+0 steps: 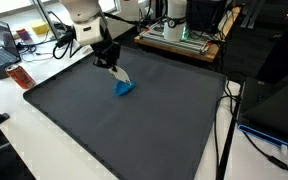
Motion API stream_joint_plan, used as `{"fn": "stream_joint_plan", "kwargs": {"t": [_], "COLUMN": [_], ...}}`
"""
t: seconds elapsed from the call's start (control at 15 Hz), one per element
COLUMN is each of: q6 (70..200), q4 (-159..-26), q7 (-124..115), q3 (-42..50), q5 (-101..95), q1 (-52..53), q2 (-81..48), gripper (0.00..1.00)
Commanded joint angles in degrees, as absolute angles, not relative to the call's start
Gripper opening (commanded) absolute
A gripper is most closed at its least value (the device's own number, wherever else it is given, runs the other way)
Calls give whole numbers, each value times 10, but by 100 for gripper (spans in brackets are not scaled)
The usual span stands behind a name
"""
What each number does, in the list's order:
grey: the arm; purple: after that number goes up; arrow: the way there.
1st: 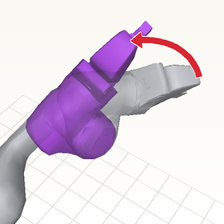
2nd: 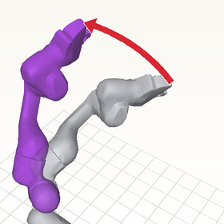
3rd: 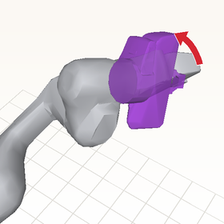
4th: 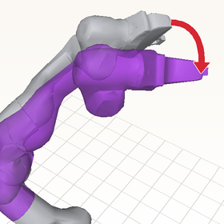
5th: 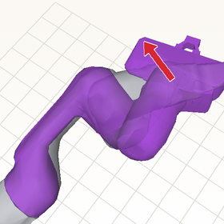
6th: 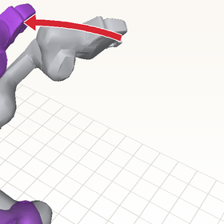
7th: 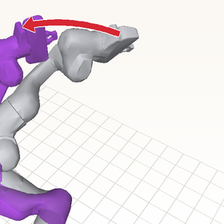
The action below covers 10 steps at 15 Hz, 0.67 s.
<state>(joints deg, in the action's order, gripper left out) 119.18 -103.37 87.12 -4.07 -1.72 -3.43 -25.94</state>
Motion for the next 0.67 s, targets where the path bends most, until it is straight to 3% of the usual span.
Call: {"fn": "stream_joint_plan", "kwargs": {"t": [0.0, 0.6], "q6": [1194, 1195], "q4": [-1014, -995], "q7": [876, 874], "q3": [-41, -43], "q5": [-45, -64], "q1": [-27, -23], "q2": [-279, -310], "gripper": [1, 1]}}
